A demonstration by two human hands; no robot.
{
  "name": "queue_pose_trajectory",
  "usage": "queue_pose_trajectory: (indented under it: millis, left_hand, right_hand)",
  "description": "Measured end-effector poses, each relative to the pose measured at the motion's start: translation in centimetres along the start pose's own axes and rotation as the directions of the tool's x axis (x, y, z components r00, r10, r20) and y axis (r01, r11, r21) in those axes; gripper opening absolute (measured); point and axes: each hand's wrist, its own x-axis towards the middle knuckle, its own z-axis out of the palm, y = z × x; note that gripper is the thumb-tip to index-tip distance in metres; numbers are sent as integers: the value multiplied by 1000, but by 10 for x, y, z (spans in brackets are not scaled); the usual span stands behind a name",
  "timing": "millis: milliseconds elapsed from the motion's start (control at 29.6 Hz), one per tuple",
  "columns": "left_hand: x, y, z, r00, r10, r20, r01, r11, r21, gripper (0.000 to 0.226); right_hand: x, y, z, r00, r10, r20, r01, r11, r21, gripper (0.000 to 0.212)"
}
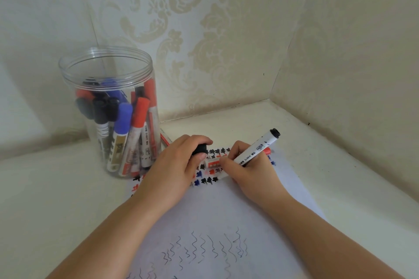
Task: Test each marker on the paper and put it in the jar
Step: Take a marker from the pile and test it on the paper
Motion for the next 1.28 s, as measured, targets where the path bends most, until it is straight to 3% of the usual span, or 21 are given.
queue_pose_trajectory:
  millis: [202,337,472,641,810,911,1046,1181,1282]
  left_hand:
    - [-2,0,0,998,-56,-18,56,998,-7,25]
    - [-3,1,-1,1000,22,-9,-23,1000,-22,20]
    - [0,4,-3,998,50,-35,-51,998,-43,20]
    - [-2,10,-3,999,52,-11,-53,995,-85,18]
    - [-3,11,-3,999,36,38,-31,992,-122,14]
    - [-3,10,-5,997,31,70,-26,997,-76,15]
    - [-6,14,-4,991,89,97,-91,996,20,44]
    - [-8,16,-1,990,132,46,-133,991,12,43]
    - [-11,19,0,989,133,68,-135,990,32,43]
  right_hand:
    - [-1,0,-2,1000,26,-17,-25,998,63,30]
    - [-3,-4,-10,991,108,-76,-79,949,305,24]
    - [-5,-10,-14,995,84,-53,-48,873,485,27]
    - [-2,-4,-8,995,85,-45,-54,885,462,26]
    - [-5,-7,-5,999,15,52,-35,909,414,21]
    - [-6,-14,-9,990,119,71,-138,863,485,38]
    - [-6,-16,-9,964,264,14,-254,909,332,46]
    - [-10,-22,-4,941,339,21,-306,819,485,47]
    - [-13,-21,0,946,323,28,-295,821,488,45]
